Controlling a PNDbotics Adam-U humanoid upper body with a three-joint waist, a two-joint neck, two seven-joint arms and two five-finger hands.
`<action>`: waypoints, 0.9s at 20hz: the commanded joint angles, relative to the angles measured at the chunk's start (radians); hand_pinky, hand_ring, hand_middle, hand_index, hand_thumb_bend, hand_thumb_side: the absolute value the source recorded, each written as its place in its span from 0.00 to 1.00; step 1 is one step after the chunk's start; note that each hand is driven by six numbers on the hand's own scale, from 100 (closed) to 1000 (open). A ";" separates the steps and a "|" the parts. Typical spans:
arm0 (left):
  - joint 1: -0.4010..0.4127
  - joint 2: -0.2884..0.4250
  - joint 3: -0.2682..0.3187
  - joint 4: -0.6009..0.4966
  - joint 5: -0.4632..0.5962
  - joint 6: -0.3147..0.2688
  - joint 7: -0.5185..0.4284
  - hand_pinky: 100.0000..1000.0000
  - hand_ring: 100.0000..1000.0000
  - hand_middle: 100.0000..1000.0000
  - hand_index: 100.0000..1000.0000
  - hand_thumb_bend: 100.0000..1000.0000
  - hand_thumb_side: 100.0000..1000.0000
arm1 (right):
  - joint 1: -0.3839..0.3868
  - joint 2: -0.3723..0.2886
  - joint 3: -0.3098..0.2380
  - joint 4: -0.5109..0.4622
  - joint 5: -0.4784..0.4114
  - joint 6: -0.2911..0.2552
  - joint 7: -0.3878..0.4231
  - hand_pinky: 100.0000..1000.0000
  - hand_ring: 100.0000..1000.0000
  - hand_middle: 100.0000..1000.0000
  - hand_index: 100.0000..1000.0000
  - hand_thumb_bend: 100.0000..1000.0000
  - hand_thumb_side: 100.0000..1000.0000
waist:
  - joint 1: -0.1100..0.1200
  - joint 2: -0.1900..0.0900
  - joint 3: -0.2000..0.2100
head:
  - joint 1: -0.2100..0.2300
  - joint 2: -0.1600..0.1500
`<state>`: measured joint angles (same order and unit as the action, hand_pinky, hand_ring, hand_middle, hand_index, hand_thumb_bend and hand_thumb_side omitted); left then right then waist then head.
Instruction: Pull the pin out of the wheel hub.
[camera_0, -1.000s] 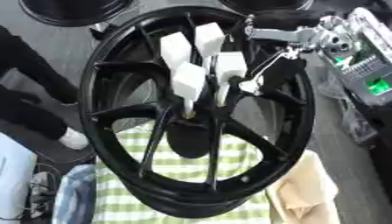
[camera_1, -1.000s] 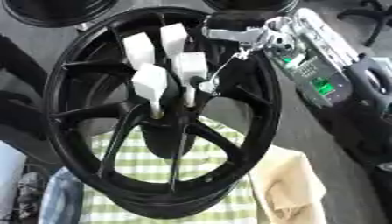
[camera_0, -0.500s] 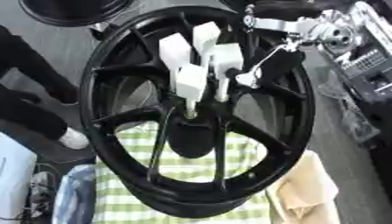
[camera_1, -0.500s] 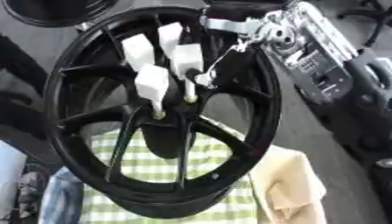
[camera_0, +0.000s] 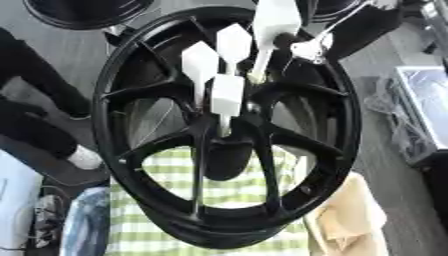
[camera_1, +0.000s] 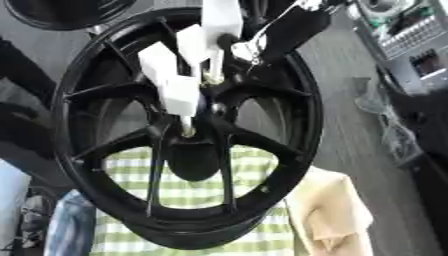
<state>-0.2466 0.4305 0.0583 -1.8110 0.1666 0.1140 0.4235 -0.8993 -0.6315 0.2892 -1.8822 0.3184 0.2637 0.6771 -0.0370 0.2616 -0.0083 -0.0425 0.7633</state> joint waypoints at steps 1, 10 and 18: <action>-0.006 0.016 0.011 -0.013 -0.002 -0.003 0.004 0.72 0.65 0.74 0.74 0.16 0.81 | 0.011 -0.080 -0.091 -0.062 -0.080 0.040 -0.054 0.51 0.41 0.34 0.56 0.00 0.01 | 0.003 -0.020 -0.006 | 0.002 0.000; -0.004 0.015 0.021 -0.016 -0.003 -0.005 0.013 0.72 0.65 0.74 0.74 0.16 0.81 | 0.238 -0.258 -0.314 -0.086 -0.245 0.120 -0.288 0.51 0.40 0.33 0.56 0.00 0.00 | 0.007 -0.012 -0.025 | 0.014 -0.012; -0.005 0.013 0.031 -0.019 -0.003 -0.005 0.025 0.72 0.65 0.74 0.74 0.16 0.80 | 0.651 -0.288 -0.528 0.007 -0.173 0.154 -0.551 0.59 0.46 0.40 0.61 0.00 0.03 | 0.015 0.004 -0.042 | 0.045 -0.021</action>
<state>-0.2453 0.4299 0.0772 -1.8115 0.1666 0.1099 0.4430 -0.2470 -0.8953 -0.1972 -1.8845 0.1232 0.4150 0.1601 -0.0216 0.2796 -0.0494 -0.0035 0.7534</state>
